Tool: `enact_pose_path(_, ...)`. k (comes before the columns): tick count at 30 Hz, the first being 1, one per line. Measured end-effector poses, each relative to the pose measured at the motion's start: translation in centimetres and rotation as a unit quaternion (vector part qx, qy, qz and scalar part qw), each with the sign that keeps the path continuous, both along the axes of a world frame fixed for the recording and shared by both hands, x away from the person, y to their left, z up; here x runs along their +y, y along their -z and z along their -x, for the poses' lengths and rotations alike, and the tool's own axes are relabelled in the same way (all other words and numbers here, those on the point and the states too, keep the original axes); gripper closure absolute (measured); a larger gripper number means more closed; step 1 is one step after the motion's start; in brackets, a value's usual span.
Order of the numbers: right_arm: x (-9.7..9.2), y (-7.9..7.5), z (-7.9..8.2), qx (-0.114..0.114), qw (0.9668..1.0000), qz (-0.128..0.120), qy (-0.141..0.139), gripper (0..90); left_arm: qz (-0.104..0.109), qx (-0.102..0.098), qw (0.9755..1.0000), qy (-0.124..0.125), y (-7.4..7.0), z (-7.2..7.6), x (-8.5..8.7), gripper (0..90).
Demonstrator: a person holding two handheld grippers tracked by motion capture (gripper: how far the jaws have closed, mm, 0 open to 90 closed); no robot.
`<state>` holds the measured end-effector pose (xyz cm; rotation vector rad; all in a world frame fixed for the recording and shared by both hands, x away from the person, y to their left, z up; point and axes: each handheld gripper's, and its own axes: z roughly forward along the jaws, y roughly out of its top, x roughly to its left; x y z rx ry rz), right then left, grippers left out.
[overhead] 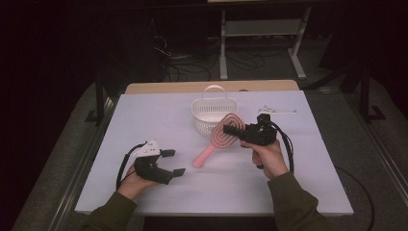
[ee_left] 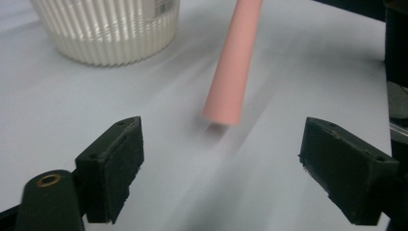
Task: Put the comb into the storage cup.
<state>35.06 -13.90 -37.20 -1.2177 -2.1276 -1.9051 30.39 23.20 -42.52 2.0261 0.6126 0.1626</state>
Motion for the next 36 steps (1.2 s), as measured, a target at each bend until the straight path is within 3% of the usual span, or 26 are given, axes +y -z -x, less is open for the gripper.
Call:
enact_pose_path(8, -0.2, -0.1, 0.0, -0.002, 1.0000, 0.005, 0.004, 63.0, -0.005, -0.003, 0.9999, -0.013, 0.1, 0.3, 1.6, 11.2)
enact_pose_path(20, -0.4, -0.4, 0.2, -0.008, 0.9999, 0.003, 0.010, 62.9, -0.005, -0.003, 1.0000, -0.005, 1.1, 0.8, 3.5, 0.1)
enact_pose_path(28, -0.6, -0.9, 0.2, -0.015, 0.9998, 0.003, 0.014, 63.0, -0.010, 0.007, 0.9999, -0.007, 1.3, 0.7, 3.6, 0.0)
enact_pose_path(36, -0.9, -1.7, 0.0, -0.021, 0.9996, -0.002, 0.017, 63.0, -0.026, -0.003, 0.9996, -0.008, 1.3, 0.8, 3.3, 0.0)
